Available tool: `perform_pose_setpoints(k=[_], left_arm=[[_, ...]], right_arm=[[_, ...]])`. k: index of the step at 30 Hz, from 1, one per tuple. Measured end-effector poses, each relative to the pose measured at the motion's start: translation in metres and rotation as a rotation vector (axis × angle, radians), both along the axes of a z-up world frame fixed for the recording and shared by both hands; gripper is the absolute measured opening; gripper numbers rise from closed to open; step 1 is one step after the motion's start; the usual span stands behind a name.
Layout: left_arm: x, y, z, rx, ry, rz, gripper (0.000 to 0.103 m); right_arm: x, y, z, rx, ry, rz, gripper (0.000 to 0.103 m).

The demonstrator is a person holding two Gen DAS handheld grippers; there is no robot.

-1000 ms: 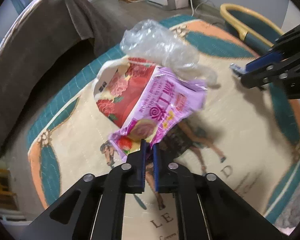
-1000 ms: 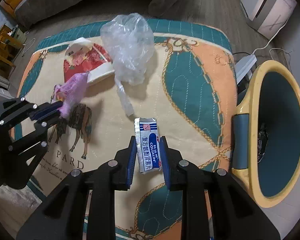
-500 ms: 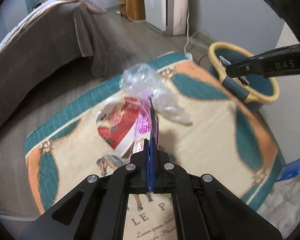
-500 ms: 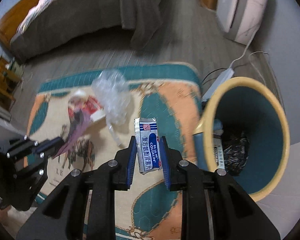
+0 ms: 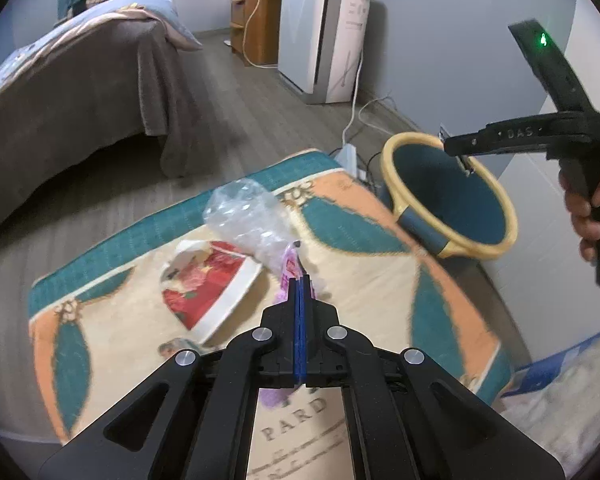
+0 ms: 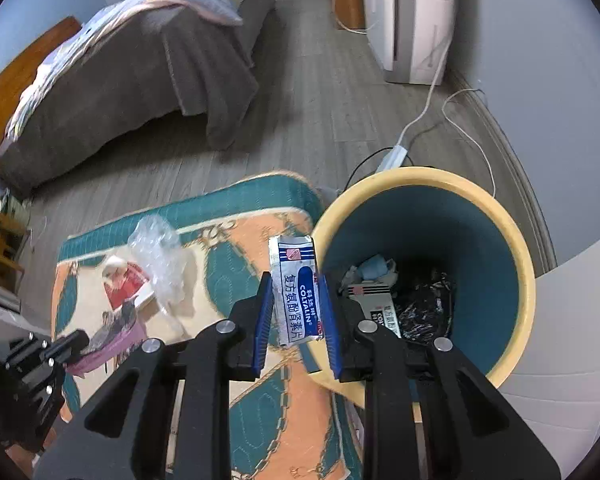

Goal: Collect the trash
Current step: 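Carry the tube and pink wrapper over the bin with both tools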

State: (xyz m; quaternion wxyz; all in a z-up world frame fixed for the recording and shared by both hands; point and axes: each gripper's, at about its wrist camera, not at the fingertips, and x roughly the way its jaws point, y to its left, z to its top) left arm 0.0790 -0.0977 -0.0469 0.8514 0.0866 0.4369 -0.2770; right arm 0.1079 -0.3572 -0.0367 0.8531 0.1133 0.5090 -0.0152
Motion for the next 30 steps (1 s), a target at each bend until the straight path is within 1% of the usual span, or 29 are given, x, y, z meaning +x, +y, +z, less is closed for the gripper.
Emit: perform_pose_setpoints(k=[3, 7, 10, 13, 20, 26, 30], left_arm=[[0.000, -0.012, 0.009, -0.008, -0.019, -0.011, 0.001], [0.002, -0.032, 0.026, -0.043, -0.037, -0.032, 0.001], [0.004, -0.055, 0.033, -0.052, -0.039, -0.056, 0.001], [0.007, -0.085, 0.034, -0.046, -0.038, -0.095, 0.001], [0.009, -0.157, 0.028, -0.020, -0.044, -0.188, 0.001], [0.013, -0.194, 0.014, 0.002, -0.046, -0.218, 0.001], [0.019, -0.211, 0.000, 0.019, -0.032, -0.221, 0.001]], right_arm=[[0.000, -0.014, -0.002, -0.015, 0.000, -0.023, 0.023], [0.001, -0.037, -0.007, 0.011, 0.003, -0.069, 0.023], [0.000, -0.053, -0.013, 0.010, 0.011, -0.098, 0.023], [-0.002, -0.071, -0.020, 0.035, 0.023, -0.141, 0.023], [-0.006, -0.107, -0.037, 0.052, 0.056, -0.239, 0.023], [-0.010, -0.127, -0.047, 0.073, 0.077, -0.328, 0.023], [-0.011, -0.133, -0.049, 0.080, 0.080, -0.354, 0.023]])
